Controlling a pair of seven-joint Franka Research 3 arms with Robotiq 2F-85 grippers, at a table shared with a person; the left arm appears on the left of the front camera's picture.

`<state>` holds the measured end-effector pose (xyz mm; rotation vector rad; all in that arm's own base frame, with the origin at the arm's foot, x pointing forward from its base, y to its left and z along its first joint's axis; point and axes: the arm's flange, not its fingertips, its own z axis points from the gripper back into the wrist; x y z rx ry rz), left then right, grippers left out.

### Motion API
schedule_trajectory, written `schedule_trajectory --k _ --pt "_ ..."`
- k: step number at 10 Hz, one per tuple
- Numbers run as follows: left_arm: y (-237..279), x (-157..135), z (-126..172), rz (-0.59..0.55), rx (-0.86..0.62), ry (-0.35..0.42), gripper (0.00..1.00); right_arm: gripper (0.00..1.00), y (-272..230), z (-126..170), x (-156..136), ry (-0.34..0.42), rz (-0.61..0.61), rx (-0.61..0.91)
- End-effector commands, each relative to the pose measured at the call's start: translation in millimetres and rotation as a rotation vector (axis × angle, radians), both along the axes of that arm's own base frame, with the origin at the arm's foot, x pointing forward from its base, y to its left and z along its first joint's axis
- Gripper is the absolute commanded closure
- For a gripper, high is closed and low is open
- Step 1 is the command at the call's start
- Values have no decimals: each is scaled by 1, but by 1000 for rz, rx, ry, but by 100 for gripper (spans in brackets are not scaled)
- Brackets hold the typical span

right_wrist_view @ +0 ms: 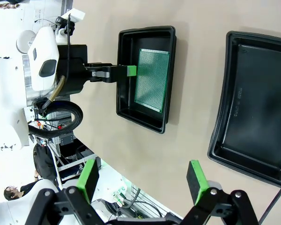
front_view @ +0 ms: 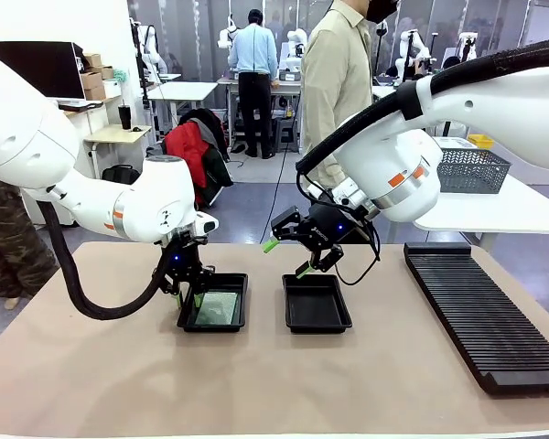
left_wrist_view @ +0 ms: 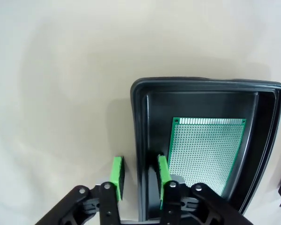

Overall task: Inspect and transfer BCBs to ESD trays.
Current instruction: Pick up the ESD tray and place it on the left side of the table.

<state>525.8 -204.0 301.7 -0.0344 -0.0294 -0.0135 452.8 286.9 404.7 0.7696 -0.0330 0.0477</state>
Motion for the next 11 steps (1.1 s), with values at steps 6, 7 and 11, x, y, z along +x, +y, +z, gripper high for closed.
schedule_trajectory --k 6,7,11 --pt "6 -7 3 -14 -38 -34 91 0 -1 1 -1 1 -4 1" --pt "6 -7 1 -11 -37 -31 97 0 -1 1 -1 1 -4 1" --pt "6 -6 2 -7 -38 -25 100 0 -1 1 -1 1 -4 1"
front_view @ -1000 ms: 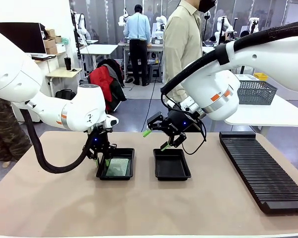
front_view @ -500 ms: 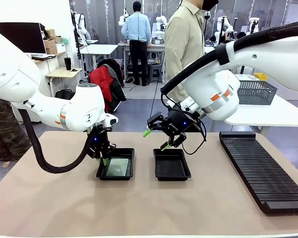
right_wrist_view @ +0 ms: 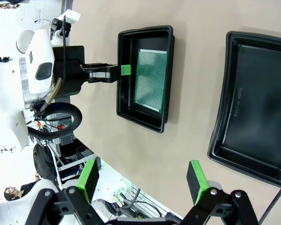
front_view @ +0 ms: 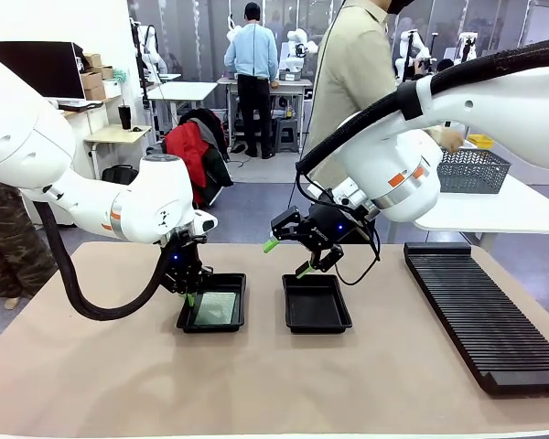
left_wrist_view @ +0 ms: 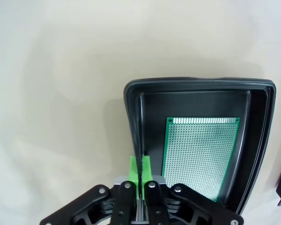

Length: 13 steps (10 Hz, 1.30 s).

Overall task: Inspect and transfer BCBs to ESD trays.
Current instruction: Pick up the ESD tray and place it on the left side of the table.

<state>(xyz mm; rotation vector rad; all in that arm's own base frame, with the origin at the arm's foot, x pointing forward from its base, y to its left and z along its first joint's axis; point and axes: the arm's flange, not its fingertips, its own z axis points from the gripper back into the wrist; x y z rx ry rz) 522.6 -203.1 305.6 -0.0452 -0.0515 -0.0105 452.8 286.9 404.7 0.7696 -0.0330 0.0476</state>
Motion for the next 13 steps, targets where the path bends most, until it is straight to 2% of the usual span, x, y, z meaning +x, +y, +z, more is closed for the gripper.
schedule_trajectory --k 1,6,7,13 --pt "6 -3 -1 -10 -29 -5 100 0 -1 1 -1 1 -4 1" --pt "0 0 0 2 -1 0 100 0 -1 1 -1 1 -4 1" --pt "0 0 1 -2 -11 3 97 0 -1 1 -1 1 -4 1" --pt "54 9 18 -44 -161 -12 97 0 -1 1 -1 1 -4 1"
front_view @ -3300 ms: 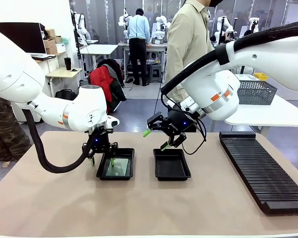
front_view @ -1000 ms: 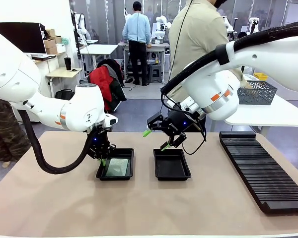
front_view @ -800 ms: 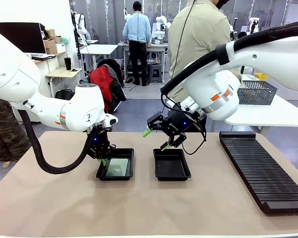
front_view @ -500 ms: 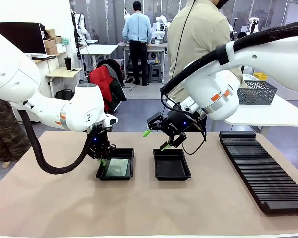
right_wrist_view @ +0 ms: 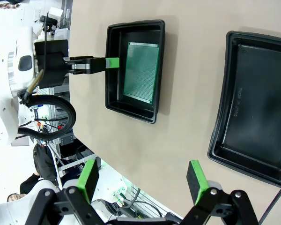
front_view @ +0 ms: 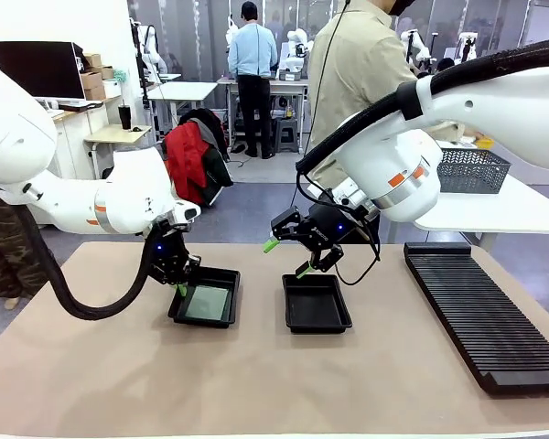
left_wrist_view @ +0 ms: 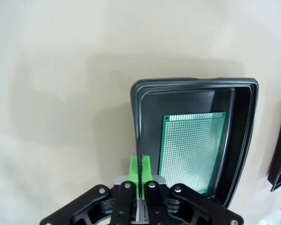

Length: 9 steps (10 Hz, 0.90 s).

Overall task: Inspect and transfer BCBs to ESD trays.
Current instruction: Pick up the ESD tray and place it on the left side of the table.

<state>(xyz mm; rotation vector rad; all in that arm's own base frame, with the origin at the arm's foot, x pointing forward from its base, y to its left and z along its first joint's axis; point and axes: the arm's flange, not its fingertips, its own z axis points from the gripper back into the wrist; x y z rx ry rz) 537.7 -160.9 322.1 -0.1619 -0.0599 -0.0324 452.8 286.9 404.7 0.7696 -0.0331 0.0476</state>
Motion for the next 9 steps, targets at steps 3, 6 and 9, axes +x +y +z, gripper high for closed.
schedule_trajectory --k 3,6,9 --pt "45 -7 8 -49 -117 -22 97 0 -1 1 -1 1 -4 1" --pt "87 -12 8 -74 -176 -39 97 0 -1 1 -1 1 -4 1" --pt "148 -27 2 -39 -191 -61 97 0 -1 1 -1 1 -4 1"
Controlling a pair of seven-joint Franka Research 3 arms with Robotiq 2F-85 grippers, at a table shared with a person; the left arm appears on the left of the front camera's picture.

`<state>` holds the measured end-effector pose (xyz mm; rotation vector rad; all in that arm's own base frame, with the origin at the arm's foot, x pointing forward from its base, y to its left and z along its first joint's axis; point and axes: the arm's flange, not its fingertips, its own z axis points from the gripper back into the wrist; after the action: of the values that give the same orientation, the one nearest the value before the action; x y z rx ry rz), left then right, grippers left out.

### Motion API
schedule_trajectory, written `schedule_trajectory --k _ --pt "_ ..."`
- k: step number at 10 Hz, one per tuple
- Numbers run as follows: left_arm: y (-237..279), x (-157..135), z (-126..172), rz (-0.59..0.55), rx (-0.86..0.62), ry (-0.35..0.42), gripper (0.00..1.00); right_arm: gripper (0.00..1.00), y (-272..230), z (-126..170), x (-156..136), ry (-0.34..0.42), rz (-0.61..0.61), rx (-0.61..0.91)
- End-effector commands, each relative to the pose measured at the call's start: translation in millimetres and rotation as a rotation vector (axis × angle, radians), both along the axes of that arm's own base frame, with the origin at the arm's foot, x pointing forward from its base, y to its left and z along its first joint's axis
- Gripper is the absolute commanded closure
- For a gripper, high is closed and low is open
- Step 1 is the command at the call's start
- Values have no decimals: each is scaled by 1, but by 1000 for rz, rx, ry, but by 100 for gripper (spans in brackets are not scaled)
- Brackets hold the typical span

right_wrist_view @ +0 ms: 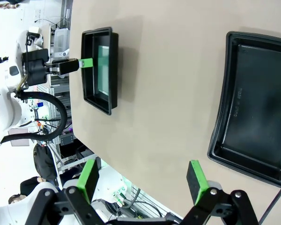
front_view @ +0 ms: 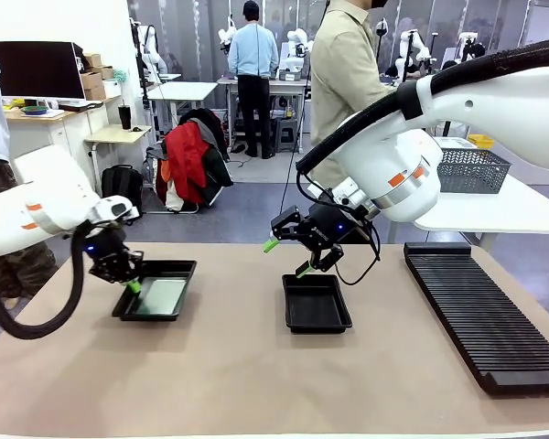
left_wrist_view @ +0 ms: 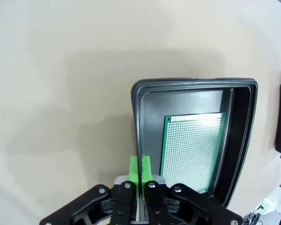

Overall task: Inspect and transfer BCBs to ESD trays.
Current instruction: Pick up the ESD tray and place it on the left side of the table.

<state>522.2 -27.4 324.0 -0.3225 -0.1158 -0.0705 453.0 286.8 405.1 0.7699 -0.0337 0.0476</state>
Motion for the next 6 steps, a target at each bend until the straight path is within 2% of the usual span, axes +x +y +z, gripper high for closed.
schedule_trajectory --k 1,4,6 --pt "36 -16 -1 17 -32 -9 97 0 -1 1 -1 1 -3 1" --pt "89 -25 -4 43 -23 -11 97 0 -1 1 -1 1 -3 1" --pt "106 -26 -6 46 -21 -6 97 0 -1 1 -1 1 -3 1"
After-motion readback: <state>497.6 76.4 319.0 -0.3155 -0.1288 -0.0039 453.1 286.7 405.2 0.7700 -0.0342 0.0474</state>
